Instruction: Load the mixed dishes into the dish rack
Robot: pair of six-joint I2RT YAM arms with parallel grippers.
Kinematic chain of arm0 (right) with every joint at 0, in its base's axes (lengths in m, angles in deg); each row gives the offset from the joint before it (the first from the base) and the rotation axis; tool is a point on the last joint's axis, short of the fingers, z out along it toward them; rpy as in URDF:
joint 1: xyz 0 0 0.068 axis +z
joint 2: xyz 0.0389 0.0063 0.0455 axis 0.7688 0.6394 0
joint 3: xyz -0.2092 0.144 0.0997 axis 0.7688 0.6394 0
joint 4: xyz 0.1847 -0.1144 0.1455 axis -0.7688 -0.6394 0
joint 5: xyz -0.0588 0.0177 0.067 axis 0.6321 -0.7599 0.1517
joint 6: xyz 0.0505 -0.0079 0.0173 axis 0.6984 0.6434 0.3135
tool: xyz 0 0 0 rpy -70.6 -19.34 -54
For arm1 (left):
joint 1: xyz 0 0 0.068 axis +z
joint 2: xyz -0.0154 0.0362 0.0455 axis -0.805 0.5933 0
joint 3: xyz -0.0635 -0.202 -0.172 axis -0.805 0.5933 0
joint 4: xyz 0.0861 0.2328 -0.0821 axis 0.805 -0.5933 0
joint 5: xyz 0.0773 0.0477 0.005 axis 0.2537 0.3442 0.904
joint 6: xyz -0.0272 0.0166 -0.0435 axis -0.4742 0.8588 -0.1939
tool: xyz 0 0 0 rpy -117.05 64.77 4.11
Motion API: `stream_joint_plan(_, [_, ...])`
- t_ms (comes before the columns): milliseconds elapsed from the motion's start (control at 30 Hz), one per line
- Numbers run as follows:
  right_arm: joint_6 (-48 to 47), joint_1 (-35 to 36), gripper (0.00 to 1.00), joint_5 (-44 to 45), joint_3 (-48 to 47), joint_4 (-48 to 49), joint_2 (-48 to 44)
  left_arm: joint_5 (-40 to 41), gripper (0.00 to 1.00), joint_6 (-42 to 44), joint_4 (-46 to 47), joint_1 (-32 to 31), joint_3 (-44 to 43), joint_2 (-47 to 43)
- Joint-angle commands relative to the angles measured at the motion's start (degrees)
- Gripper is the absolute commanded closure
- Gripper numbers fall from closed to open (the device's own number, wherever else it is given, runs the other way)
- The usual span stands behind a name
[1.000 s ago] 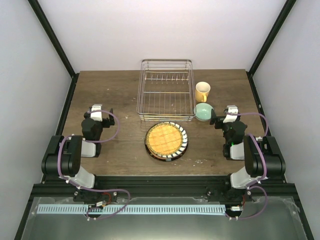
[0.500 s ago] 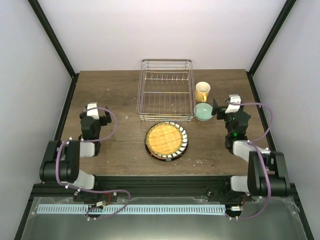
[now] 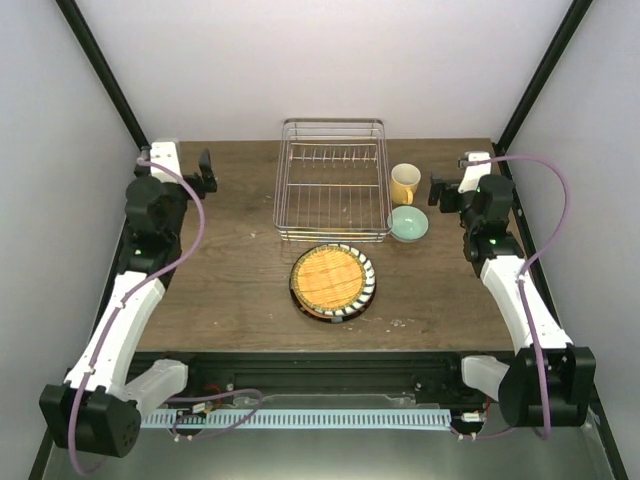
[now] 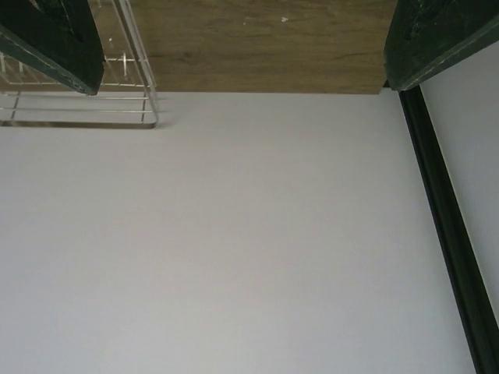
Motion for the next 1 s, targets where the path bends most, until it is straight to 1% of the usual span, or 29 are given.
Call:
stream_joint_plan(0, [-0.72, 0.55, 0.00, 1.40, -3.57, -9.98, -3.68, -0.15, 0.00, -2.08, -17.01, -0.14, -5.05, -1.01])
stream_joint_plan(67, [-0.97, 0.56, 0.00, 2.79, -4.16, -10.42, -4.37, 4.20, 0.00, -7.67, -15.87, -0.10, -4.73, -2.06])
stream_joint_plan(100, [-1.03, 0.52, 0.00, 3.23, -4.30, -10.69, -4.61, 7.21, 0.00, -11.96, -15.45, -0.09, -4.22, -2.78])
stream_joint_plan(133, [-0.62, 0.54, 0.00, 3.55, -4.47, -11.02, -4.77, 8.58, 0.00, -15.41, -15.31, -0.02, -3.76, -3.47])
stream_joint_plan(200, [0.88, 0.56, 0.00, 4.20, -4.32, -11.52, -5.15, 8.32, 0.00, -20.32, -13.58, -0.04, -1.78, -4.85])
stream_joint_plan(267, [2.50, 0.64, 0.00, 4.61, -4.07, -12.21, -5.75, 6.35, 0.00, -22.25, -10.43, -0.05, 1.94, -6.53])
stream_joint_plan(333, [3.88, 0.73, 0.00, 4.55, -4.46, -14.90, -6.16, 3.82, 0.00, -21.43, -6.90, 0.02, 4.59, -7.33])
stream_joint_plan(400, [4.95, 0.83, 0.00, 3.80, -5.71, -18.47, -6.29, 0.99, 0.03, -19.59, -8.11, -0.01, 4.20, -6.54])
stream_joint_plan(467, [5.68, 0.91, 0.00, 0.87, -6.98, -22.41, -6.56, -1.80, 0.12, -19.07, -14.11, -0.01, 0.88, -4.61])
stream_joint_plan(533, [6.92, 1.07, 0.00, -2.85, -7.79, -25.93, -6.94, -7.39, 0.20, -17.95, -22.42, -0.12, -4.15, -1.27])
stream_joint_plan(633, [10.16, 1.67, 0.03, -7.28, -8.58, -30.94, -6.92, -16.61, 0.28, -17.11, -31.73, -0.32, -9.47, 4.19])
stream_joint_plan(667, [11.43, 1.89, 0.05, -8.66, -8.82, -32.37, -6.79, -19.67, 0.30, -17.01, -34.32, -0.32, -10.83, 6.11])
stream_joint_plan(767, [15.50, 2.92, 0.14, -13.40, -9.32, -35.13, -5.96, -28.55, 0.33, -16.68, -42.51, -0.38, -15.35, 12.67])
stream_joint_plan(867, [19.18, 4.92, 0.18, -17.99, -9.51, -36.96, -3.81, -33.55, 0.36, -15.41, -51.62, -0.66, -19.51, 17.73])
stream_joint_plan(967, [20.49, 9.12, 0.18, -18.88, -9.82, -39.42, -0.99, -36.94, 0.37, -14.80, -57.16, -1.55, -20.39, 20.33])
